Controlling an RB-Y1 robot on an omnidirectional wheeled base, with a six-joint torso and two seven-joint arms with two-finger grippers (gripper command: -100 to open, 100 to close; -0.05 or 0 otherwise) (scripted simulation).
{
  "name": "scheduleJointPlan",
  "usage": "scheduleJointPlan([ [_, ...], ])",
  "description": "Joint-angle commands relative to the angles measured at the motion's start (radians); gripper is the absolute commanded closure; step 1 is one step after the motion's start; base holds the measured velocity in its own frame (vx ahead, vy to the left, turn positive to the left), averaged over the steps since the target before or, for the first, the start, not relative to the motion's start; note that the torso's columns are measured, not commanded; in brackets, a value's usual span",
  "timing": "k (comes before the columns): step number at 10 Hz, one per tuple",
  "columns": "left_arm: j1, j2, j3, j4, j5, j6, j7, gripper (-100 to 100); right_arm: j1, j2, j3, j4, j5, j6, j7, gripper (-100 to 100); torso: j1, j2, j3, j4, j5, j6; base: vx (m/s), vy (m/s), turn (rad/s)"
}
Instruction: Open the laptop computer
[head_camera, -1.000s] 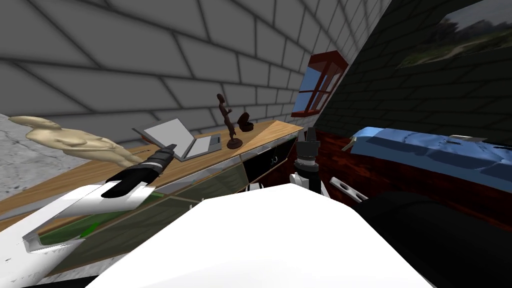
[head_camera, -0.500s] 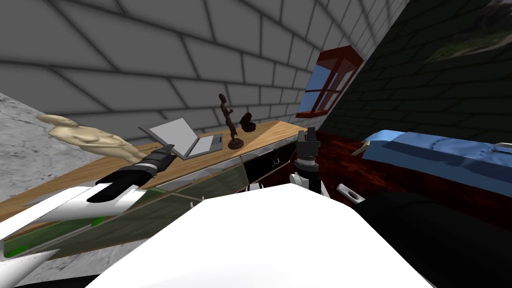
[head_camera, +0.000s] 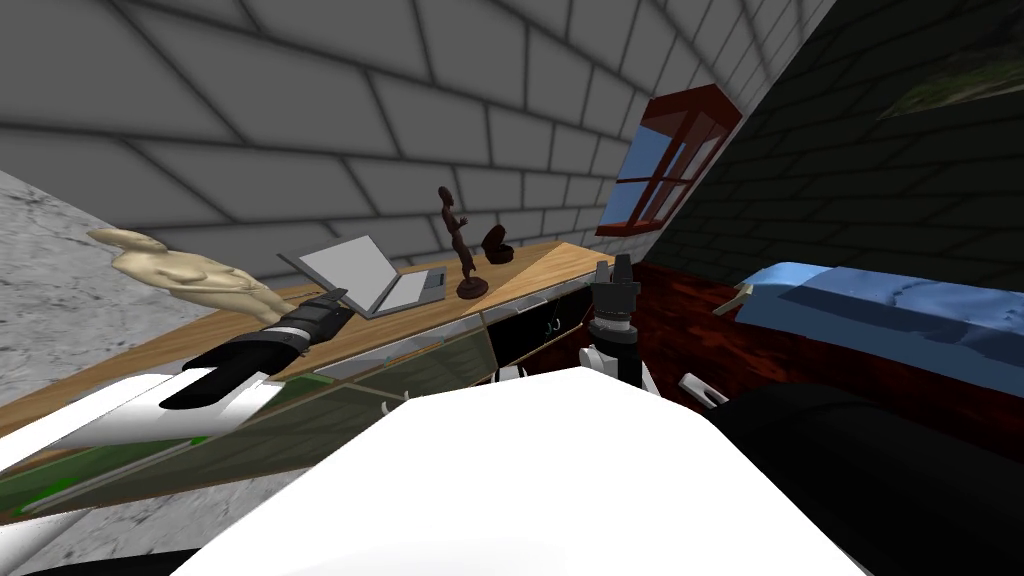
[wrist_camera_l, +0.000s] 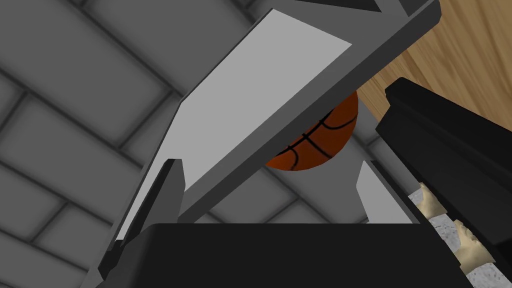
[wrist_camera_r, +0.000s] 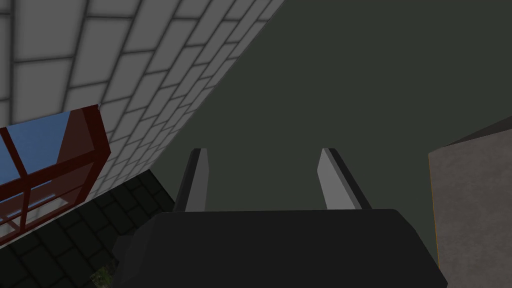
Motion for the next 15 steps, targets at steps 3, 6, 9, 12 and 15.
scheduleJointPlan([
  [3,-0.034,-0.042,-0.014,-0.038,-0.007,0.069,-0.04,100,0.0,0.0,0.0,0.0,0.0,0.0,0.0,0,0.008,-0.002,-0.001,-0.002,0.006,-0.003,-0.023,0.029,-0.089],
  [6,-0.069,-0.084,-0.028,-0.076,-0.014,0.138,-0.081,100,0.0,0.0,0.0,0.0,0.0,0.0,0.0,0,0.001,-0.008,-0.004,-0.006,0.005,0.007,-0.04,0.052,-0.15],
  [9,-0.12,-0.147,-0.05,-0.134,-0.025,0.232,-0.141,100,0.0,0.0,0.0,0.0,0.0,0.0,0.0,0,-0.001,-0.01,-0.006,-0.007,0.005,0.008,-0.066,0.068,-0.108],
  [12,-0.155,-0.189,-0.064,-0.172,-0.033,0.304,-0.182,100,0.0,0.0,0.0,0.0,0.0,0.0,0.0,0,-0.002,-0.007,-0.003,-0.006,0.005,0.004,-0.055,0.056,-0.085],
  [15,-0.173,-0.204,-0.056,-0.189,-0.045,0.332,-0.203,100,0.0,0.0,0.0,0.0,0.0,0.0,0.0,0,-0.005,-0.004,-0.001,-0.006,0.006,0.004,-0.054,0.046,-0.068],
])
